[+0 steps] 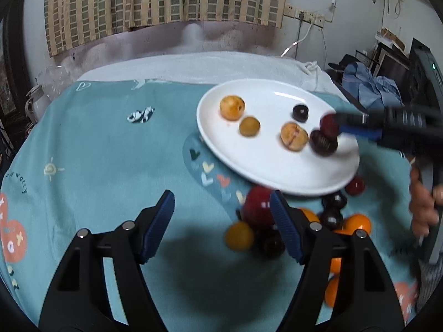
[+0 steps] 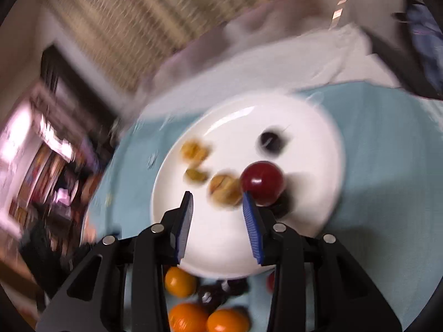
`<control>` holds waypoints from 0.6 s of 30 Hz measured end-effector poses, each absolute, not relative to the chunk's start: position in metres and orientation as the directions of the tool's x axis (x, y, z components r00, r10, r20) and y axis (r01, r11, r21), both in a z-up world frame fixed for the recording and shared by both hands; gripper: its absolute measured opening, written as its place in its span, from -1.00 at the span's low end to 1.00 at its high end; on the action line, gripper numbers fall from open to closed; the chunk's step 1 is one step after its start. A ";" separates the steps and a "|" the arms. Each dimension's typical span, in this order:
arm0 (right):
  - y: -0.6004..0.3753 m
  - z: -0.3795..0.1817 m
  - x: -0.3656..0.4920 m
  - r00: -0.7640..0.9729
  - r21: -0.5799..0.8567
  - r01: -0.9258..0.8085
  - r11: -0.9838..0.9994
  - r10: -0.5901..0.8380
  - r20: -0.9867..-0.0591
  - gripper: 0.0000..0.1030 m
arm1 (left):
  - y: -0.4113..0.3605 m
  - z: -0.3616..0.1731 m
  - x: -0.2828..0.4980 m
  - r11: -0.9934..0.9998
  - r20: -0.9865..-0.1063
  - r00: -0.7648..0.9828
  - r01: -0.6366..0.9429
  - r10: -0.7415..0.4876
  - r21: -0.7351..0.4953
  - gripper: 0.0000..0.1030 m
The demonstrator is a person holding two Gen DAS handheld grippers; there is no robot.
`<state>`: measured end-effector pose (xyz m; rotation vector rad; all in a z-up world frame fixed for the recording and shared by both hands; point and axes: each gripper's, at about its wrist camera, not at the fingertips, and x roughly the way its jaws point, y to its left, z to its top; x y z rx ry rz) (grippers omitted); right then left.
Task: Organize fruits
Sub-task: 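Place the loquat and dark plum on the plate, opening both tools, then grasp a dark plum with the left tool while the right tool grasps a tangerine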
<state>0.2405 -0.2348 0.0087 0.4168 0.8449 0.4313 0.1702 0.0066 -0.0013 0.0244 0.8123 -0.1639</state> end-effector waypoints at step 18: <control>-0.272 0.002 0.126 0.696 0.359 -0.161 0.919 0.364 -0.619 0.19 | -0.011 -0.023 0.129 0.970 -0.715 0.687 0.240 -0.135 0.048 0.40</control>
